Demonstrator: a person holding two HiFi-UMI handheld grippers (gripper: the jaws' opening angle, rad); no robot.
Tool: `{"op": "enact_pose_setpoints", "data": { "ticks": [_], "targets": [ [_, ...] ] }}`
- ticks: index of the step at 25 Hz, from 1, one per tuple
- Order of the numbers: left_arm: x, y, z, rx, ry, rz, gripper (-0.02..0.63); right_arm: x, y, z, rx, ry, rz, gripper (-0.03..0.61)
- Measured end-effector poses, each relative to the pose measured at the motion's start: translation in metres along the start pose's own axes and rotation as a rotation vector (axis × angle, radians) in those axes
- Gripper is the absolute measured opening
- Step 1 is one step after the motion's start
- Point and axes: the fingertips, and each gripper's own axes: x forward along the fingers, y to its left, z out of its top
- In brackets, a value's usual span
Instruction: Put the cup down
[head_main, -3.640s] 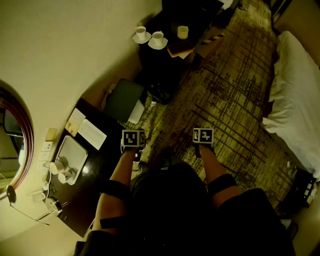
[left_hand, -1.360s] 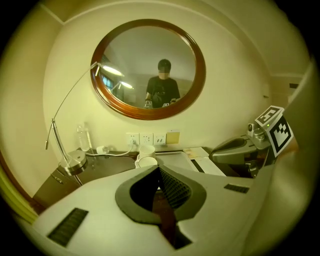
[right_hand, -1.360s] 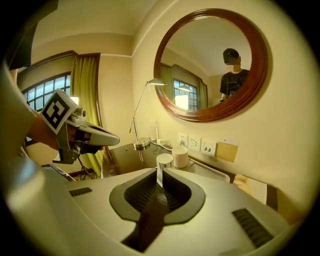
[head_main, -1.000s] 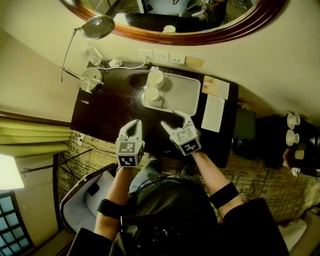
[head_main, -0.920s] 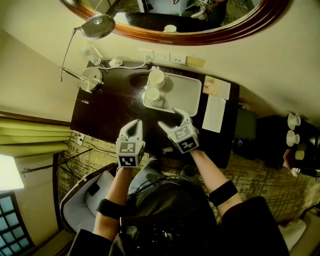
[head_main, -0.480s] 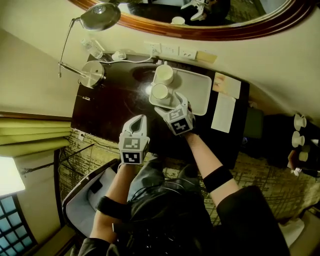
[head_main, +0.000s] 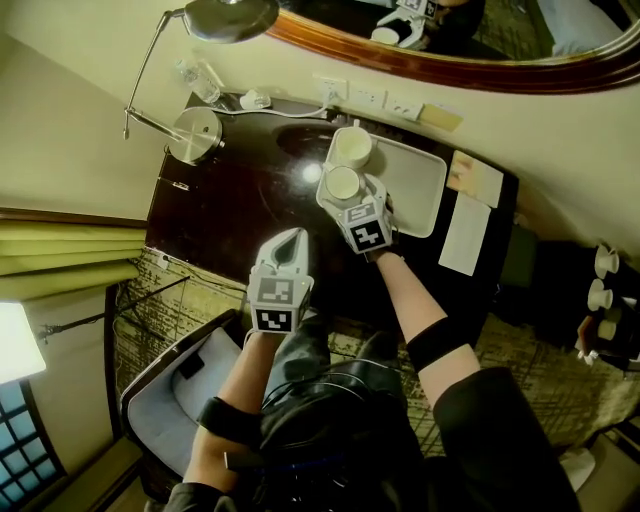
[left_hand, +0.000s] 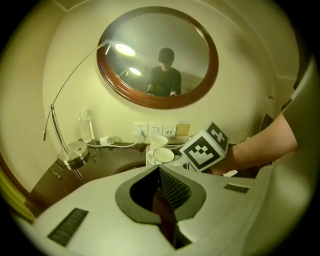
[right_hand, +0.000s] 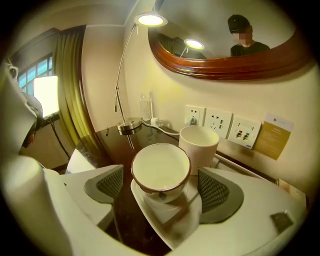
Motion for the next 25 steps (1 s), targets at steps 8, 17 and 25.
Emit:
{"op": "enact_pose_setpoints", "data": {
  "ticks": [8,17,25],
  "targets": [
    [-0.006,0.011,-0.01,-0.017,0.002,0.001,0.002,0.017,0.002,0.0,-0.017,0.006,-0.01,0.426],
    [-0.008,0.015,-0.016,-0.028,0.013,0.004,0.002,0.015,0.001,0.002,-0.024,-0.005,-0.004,0.397],
    [-0.016,0.005,-0.018,-0.016,0.016,0.0,0.002,-0.02,0.008,0.008,-0.057,-0.048,0.02,0.397]
  ]
}}
